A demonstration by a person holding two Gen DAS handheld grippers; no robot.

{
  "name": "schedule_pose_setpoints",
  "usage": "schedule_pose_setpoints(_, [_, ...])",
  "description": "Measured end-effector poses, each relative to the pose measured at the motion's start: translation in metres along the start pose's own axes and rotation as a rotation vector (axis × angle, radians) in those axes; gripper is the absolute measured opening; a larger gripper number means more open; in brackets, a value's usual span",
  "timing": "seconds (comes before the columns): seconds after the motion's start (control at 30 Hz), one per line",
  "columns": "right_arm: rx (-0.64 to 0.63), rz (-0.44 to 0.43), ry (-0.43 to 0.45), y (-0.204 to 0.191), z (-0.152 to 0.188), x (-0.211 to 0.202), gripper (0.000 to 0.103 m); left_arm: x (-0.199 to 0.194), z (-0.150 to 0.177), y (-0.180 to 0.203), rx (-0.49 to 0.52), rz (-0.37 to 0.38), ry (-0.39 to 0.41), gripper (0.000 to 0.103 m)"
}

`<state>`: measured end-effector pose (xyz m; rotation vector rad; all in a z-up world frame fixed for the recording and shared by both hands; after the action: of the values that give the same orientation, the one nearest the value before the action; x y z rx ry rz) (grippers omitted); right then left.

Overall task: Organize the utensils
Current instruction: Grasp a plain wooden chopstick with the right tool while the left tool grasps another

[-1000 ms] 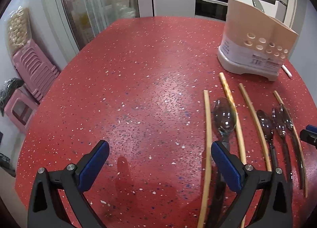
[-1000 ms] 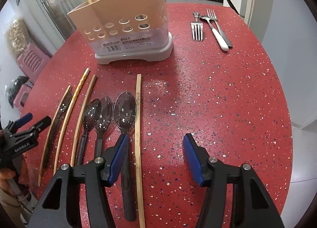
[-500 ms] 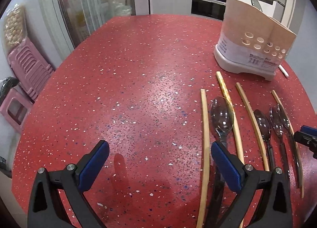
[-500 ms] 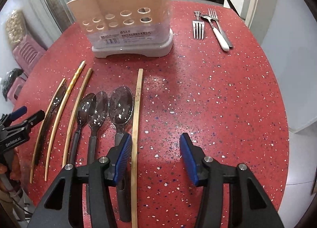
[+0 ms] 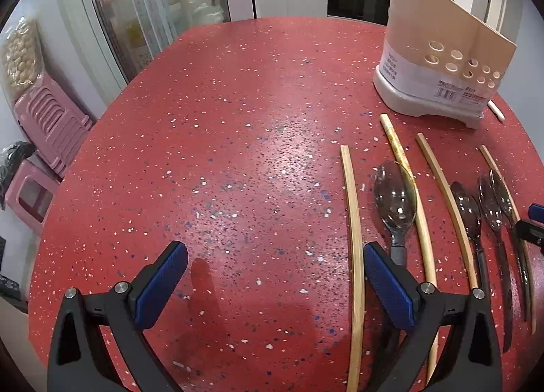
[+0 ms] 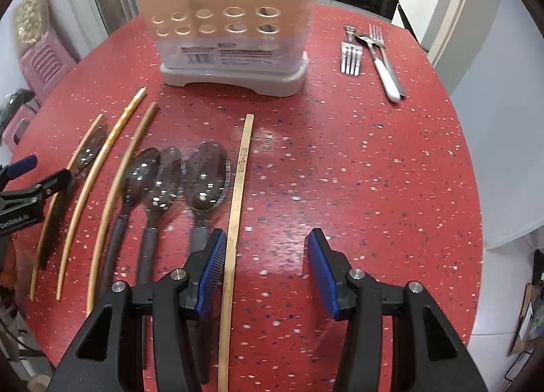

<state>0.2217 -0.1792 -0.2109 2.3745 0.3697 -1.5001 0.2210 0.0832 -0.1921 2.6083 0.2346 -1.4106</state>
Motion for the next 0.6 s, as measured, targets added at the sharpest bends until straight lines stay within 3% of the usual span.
schedule_pose_setpoints(0.2, [-0.022, -0.019, -0.040, 0.012, -0.004, 0.005, 0.053, 0.007, -0.011, -0.002, 0.017, -0.008, -0.016, 0.103])
schedule_pose_setpoints(0.5, [-0.077, -0.062, -0.149, 0.012, -0.041, 0.026, 0.050, 0.018, -0.024, 0.027, 0.060, 0.042, -0.107, 0.103])
schedule_pose_setpoints(0.6, [-0.079, -0.080, -0.177, 0.011, -0.047, 0.030, 0.045, 0.017, -0.025, 0.036, 0.068, 0.086, -0.152, 0.093])
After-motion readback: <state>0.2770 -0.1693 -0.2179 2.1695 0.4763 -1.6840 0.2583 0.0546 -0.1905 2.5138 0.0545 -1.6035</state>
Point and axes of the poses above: each gripper's, at about its wrist camera, not at the fingertips, and x roughly the way its jaws point, y to its right, z to its underside, the point moved 10 cm from there along x, roughly the way its jaws point, and after that the axes turned 14 degrees about -x, right-handed, at the moved point
